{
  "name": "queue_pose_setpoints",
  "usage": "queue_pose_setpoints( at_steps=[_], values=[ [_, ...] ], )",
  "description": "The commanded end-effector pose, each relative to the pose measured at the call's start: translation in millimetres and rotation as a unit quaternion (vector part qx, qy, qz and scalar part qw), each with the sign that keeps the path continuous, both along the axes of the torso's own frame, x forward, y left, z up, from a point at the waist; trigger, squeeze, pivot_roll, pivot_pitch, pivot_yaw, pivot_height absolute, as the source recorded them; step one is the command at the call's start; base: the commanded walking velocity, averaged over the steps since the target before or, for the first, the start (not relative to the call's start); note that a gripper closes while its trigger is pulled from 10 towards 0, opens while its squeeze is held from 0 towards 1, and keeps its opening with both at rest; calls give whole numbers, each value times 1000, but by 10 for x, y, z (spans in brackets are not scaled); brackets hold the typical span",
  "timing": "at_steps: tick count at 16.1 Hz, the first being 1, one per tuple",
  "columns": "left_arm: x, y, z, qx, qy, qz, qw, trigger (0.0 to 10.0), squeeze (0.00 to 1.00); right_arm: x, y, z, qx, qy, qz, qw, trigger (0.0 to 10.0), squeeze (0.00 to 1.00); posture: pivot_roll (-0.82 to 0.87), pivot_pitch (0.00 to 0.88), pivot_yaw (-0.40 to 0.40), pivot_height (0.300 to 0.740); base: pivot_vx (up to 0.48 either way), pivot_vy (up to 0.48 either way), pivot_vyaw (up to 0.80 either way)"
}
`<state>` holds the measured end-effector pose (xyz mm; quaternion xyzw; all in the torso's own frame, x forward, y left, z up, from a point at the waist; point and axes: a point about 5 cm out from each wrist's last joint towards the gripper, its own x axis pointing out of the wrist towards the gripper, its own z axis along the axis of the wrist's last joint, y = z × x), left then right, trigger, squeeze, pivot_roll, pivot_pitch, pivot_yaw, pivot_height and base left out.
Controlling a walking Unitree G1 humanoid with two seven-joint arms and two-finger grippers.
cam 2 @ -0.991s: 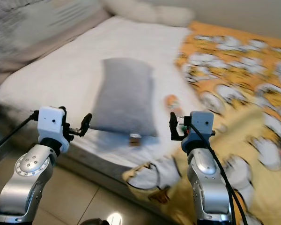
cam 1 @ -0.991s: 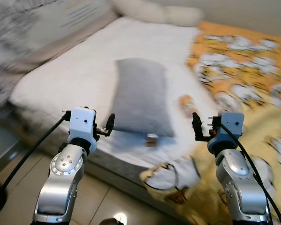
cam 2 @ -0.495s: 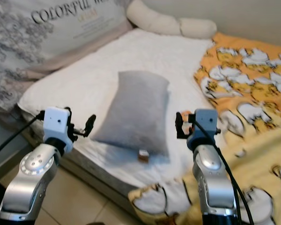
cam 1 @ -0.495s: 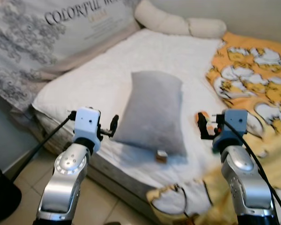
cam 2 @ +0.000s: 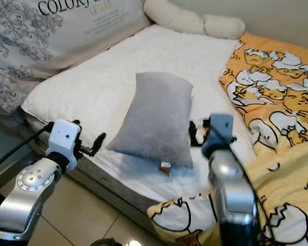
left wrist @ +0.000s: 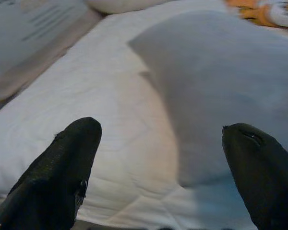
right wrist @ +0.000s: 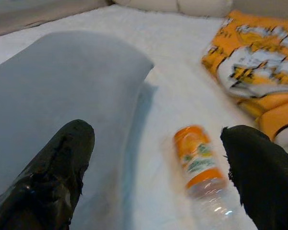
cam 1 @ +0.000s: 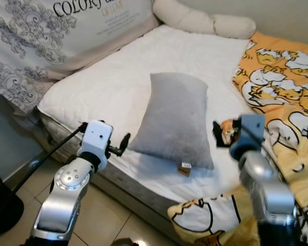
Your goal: Clean up the room
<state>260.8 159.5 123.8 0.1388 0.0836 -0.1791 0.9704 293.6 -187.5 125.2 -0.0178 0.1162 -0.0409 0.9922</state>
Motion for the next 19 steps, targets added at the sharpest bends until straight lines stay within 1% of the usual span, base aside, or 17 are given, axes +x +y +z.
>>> queue_pose_setpoints(
  at_steps=[1, 2, 3, 4, 6, 7, 9, 10, 11, 12, 15, 17, 18, 19],
  values=[
    [31, -24, 15, 1, 9, -24, 1000, 10000, 0, 57, -57, 7, 0, 7, -10, 1000, 10000, 1000, 64, 0, 23, 740, 0, 0, 0],
    [42, -32, 21, 4, 13, -39, 999, 10000, 0, 125, -88, -1, -4, 19, -9, 1000, 10000, 1000, 63, 0, 25, 740, 0, 0, 0],
    [74, -70, 44, 18, 27, -96, 995, 10000, 0, 343, -183, -11, -26, 51, 0, 998, 10000, 1000, 62, 0, 31, 740, 0, 0, 0],
    [105, -102, 72, 36, 36, -146, 988, 10000, 0, 530, -265, 6, -48, 77, 17, 996, 10000, 1000, 60, 0, 35, 740, 0, 0, 0],
    [158, -145, 136, 42, 40, -187, 981, 10000, 0, 729, -411, 57, -69, 95, 3, 993, 10000, 1000, 57, 0, 45, 740, 0, 0, 0],
    [184, -172, 173, 40, 41, -202, 978, 10000, 0, 789, -469, 70, -66, 105, -5, 992, 10000, 1000, 57, 0, 47, 740, 0, 0, 0],
    [184, -191, 224, 47, 43, -227, 972, 10000, 0, 836, -530, 86, -65, 118, -13, 991, 10000, 1000, 60, 16, 49, 740, 0, 0, 0],
    [171, -201, 235, 52, 49, -245, 967, 10000, 0, 846, -562, 70, -66, 128, -12, 989, 10000, 1000, 63, 57, 48, 740, 0, 0, 0],
    [164, -200, 244, 55, 51, -253, 965, 10000, 0, 845, -581, 56, -62, 132, -12, 989, 10000, 1000, 71, 96, 50, 740, 0, 0, 0],
    [128, -181, 287, 58, 55, -262, 962, 10000, 0, 837, -623, 31, -62, 139, -18, 988, 10000, 1000, 90, 164, 45, 740, 0, 0, 0],
    [-14, -120, 372, 63, 64, -272, 958, 10000, 0, 789, -638, -78, -70, 151, -14, 986, 10000, 1000, 135, 222, 34, 740, 0, 0, 0],
    [-123, -96, 443, 66, 66, -274, 957, 10000, 0, 740, -667, -165, -92, 160, -11, 983, 10000, 1000, 189, 241, 27, 740, 0, 0, 0],
    [-163, -92, 461, 67, 68, -277, 956, 10000, 0, 719, -674, -203, -97, 162, -13, 982, 10000, 510, 206, 242, 24, 740, 0, 0, 0],
    [-232, -79, 495, 71, 72, -278, 955, 10000, 0, 702, -669, -241, -92, 160, -14, 983, 10000, 0, 229, 243, 26, 740, 0, 0, 0]
  ],
)
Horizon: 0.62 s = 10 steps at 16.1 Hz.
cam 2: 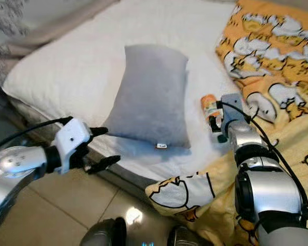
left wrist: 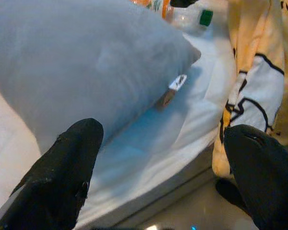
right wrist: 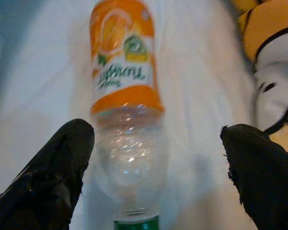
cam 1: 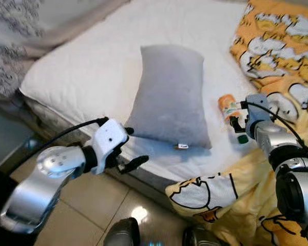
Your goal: Clean up the room
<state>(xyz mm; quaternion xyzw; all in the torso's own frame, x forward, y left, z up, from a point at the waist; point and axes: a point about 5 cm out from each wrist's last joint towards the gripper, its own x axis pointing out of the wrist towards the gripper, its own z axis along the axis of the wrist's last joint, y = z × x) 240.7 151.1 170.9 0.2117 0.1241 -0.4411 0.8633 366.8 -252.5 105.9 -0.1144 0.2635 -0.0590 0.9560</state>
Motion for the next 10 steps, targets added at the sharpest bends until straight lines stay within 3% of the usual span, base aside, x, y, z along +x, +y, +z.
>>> queue_pose_setpoints(
  at_steps=[1, 7, 8, 9, 10],
  values=[
    [-70, 16, 45, 2, 3, -4, 1000, 10000, 0, -35, -2, -66, 4, 3, -3, 1000, 10000, 0, 246, 244, 26, 740, 0, 0, 0],
    [-312, 57, 137, 13, 13, 2, 1000, 10000, 0, -71, 46, -163, -12, -1, -15, 1000, 10000, 0, 312, 227, 22, 740, 0, 0, 0],
    [-325, 60, 149, 13, 14, 3, 1000, 10000, 0, -78, 47, -174, -17, 1, -13, 1000, 8863, 0, 315, 227, 22, 740, 0, 0, 0],
    [-356, 56, 170, 12, 17, 2, 1000, 10000, 0, -96, 17, -191, -38, 6, -17, 999, 5451, 0, 326, 230, 22, 740, 0, 0, 0],
    [-381, 48, 181, 13, 21, -1, 1000, 10000, 0, -119, -31, -202, -45, 10, -33, 998, 6196, 0, 337, 232, 21, 740, 0, 0, 0]
  ],
)
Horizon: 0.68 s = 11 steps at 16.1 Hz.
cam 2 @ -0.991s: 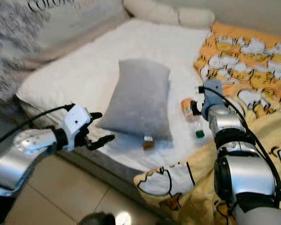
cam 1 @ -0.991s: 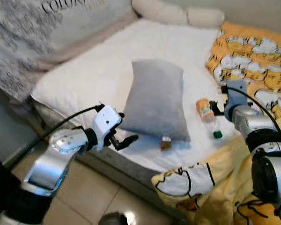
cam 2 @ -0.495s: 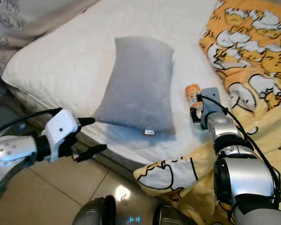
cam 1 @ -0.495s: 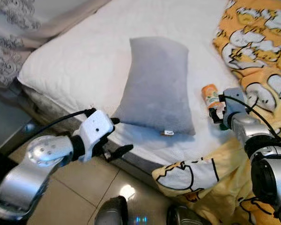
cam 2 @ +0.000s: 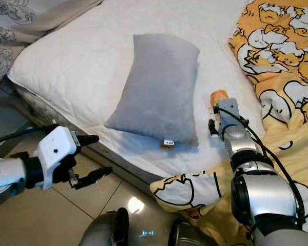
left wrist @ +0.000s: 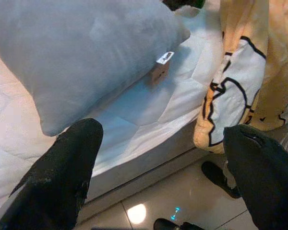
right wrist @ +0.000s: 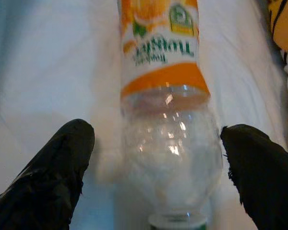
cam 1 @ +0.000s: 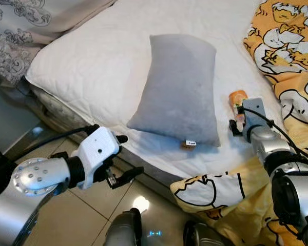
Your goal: Clean up the room
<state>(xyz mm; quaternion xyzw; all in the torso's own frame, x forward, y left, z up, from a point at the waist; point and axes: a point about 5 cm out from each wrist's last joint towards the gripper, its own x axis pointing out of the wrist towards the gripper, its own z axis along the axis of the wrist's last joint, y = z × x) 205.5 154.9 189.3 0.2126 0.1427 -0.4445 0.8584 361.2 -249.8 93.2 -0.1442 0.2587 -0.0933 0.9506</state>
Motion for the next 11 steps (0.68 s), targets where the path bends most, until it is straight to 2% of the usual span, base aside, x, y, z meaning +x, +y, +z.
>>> queue_pose_setpoints(
  at_steps=[1, 2, 3, 4, 5, 6, 7, 8, 11],
  values=[
    [-54, 6, -1, 5, 7, -1, 1000, 10000, 0, -82, -99, -85, -3, 17, -22, 1000, 7098, 0, 342, 230, 20, 740, 0, 0, 0],
    [-71, 3, 1, 6, 9, -2, 1000, 10000, 0, -106, -150, -93, 9, 18, -41, 999, 8078, 0, 347, 227, 20, 740, 0, 0, 0],
    [-76, 4, 2, 6, 9, -2, 1000, 10000, 0, -115, -164, -100, 11, 20, -45, 999, 8157, 0, 348, 224, 18, 740, 0, 0, 0],
    [-81, 7, 4, 7, 9, -1, 1000, 10000, 0, -125, -177, -108, 23, 20, -50, 998, 5882, 0, 348, 223, 19, 740, 0, 0, 0],
    [-77, 7, 7, 7, 9, 0, 1000, 10000, 0, -127, -180, -110, 38, 17, -52, 998, 4863, 0, 348, 223, 19, 740, 0, 0, 0],
    [-75, 10, 14, 8, 11, 2, 1000, 10000, 0, -123, -162, -114, 67, 13, -47, 997, 1373, 0, 346, 221, 18, 740, 0, 0, 0],
    [-72, 10, 18, 8, 11, 3, 1000, 10000, 0, -122, -150, -117, 74, 14, -40, 996, 1216, 0, 346, 221, 18, 740, 0, 0, 0],
    [-71, 9, 20, 8, 11, 3, 1000, 10000, 0, -125, -145, -125, 77, 16, -37, 996, 0, 0, 346, 218, 19, 740, 0, 0, 0],
    [-70, -11, 16, 7, 12, 0, 1000, 10000, 0, -167, -135, -193, 88, 32, -38, 995, 0, 0, 345, 214, 22, 740, 0, 0, 0]
  ],
)
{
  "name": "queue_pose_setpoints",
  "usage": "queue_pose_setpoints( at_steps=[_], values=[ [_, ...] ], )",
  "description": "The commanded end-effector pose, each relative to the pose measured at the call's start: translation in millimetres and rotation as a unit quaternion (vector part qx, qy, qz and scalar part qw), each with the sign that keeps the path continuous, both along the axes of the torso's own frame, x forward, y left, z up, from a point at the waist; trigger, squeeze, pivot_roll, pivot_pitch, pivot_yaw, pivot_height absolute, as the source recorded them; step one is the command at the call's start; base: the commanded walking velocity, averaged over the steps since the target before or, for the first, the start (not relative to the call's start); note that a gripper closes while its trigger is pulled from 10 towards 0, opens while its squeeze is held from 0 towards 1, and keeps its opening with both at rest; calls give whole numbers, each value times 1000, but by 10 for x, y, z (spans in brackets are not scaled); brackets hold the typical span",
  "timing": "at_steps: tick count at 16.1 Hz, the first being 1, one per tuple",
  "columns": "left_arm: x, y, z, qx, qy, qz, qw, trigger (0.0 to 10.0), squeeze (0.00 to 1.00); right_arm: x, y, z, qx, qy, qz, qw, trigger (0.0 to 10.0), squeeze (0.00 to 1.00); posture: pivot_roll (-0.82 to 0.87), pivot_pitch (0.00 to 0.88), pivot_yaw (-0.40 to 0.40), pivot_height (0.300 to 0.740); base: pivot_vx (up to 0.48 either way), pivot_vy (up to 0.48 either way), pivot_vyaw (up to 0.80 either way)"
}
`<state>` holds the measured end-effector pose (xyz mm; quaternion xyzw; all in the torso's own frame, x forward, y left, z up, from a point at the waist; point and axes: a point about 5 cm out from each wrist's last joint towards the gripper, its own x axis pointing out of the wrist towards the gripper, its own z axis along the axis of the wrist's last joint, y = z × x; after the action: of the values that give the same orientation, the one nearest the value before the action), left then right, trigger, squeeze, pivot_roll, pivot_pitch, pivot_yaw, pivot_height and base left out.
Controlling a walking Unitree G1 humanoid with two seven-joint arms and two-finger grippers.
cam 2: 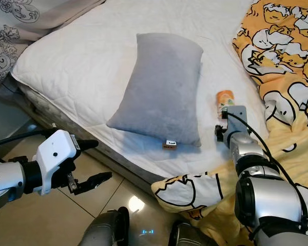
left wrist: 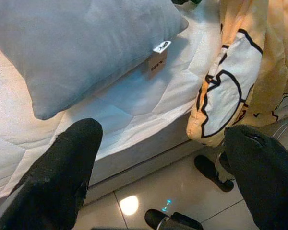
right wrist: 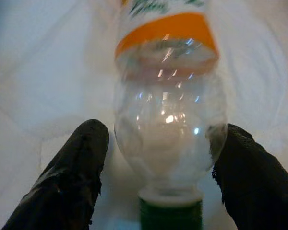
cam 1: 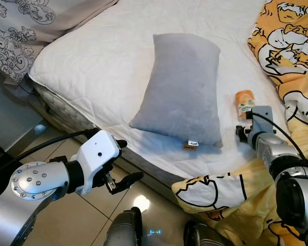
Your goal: Clean up the room
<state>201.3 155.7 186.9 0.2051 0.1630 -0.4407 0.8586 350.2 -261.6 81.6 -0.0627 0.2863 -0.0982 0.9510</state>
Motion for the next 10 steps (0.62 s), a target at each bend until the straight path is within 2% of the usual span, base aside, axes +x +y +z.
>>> queue_pose_setpoints(
  at_steps=[1, 6, 10],
  values=[
    [-35, -25, 41, 3, -6, -10, 1000, 10000, 0, -71, -21, -98, 8, 20, -8, 1000, 0, 0, 348, 215, 23, 740, 0, 0, 0],
    [-64, -17, 45, 4, -3, -11, 1000, 10000, 0, -88, -67, -98, 11, 15, -25, 1000, 0, 0, 347, 213, 19, 740, 0, 0, 0],
    [-60, -35, 30, 1, 0, -15, 1000, 10000, 0, -82, -35, -107, 24, 13, -27, 999, 0, 0, 348, 196, 12, 740, 0, 0, 0]
  ],
)
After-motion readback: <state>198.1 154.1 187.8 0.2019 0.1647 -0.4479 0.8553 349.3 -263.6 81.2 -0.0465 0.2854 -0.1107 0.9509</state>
